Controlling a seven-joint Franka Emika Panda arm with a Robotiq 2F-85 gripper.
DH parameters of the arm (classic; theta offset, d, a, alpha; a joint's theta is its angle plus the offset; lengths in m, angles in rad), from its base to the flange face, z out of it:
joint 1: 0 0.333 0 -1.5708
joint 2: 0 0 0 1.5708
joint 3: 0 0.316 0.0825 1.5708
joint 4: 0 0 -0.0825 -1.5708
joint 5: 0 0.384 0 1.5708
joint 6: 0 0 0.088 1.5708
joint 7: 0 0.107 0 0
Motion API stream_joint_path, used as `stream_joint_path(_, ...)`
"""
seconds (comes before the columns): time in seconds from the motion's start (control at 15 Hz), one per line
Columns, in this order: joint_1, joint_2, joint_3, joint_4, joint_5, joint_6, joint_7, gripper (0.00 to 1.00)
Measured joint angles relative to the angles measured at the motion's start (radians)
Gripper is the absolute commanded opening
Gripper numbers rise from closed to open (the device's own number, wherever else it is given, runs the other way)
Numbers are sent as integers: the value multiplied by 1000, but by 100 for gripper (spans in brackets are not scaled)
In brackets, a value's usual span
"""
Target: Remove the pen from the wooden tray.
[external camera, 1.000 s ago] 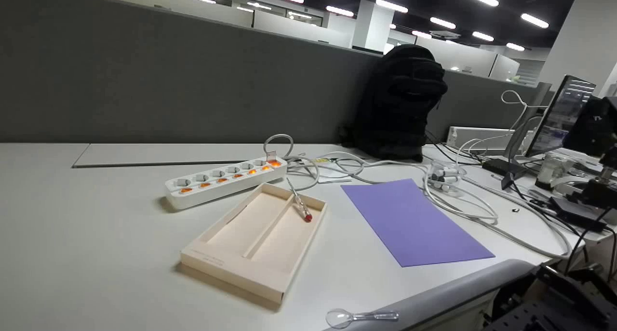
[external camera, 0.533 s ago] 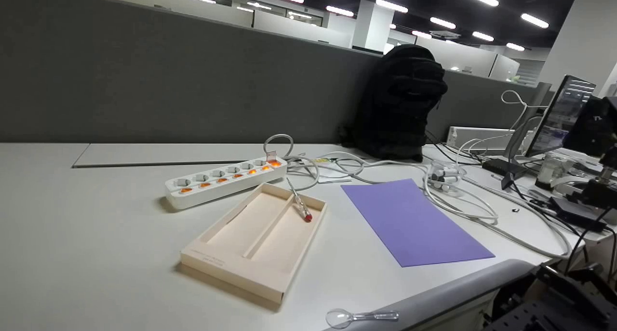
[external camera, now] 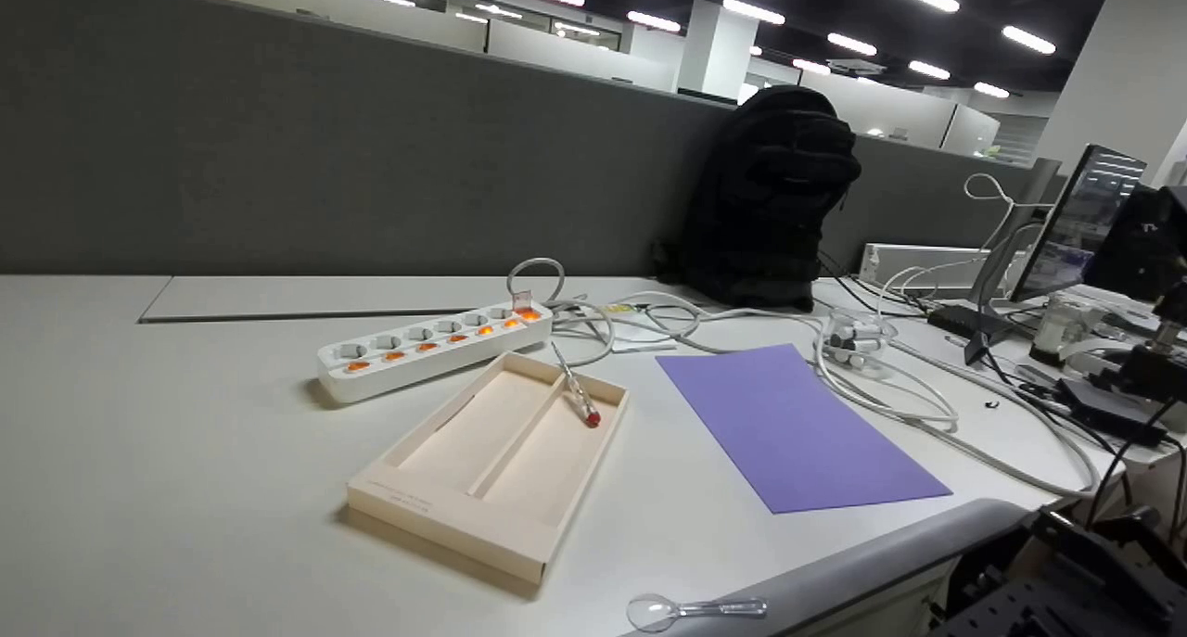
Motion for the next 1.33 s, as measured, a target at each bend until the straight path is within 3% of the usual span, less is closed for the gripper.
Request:
stream_joint_path(0.33,9,14,77,-53,-52,81,4,100)
stream_joint_path(0.6,31,110,136,-146,-108,316,30,100)
stream_joint_path(1.0,49,369,203,-221,-217,632,156,100)
stream_joint_path(1.33,68,469,208,-202,-221,683,184,100)
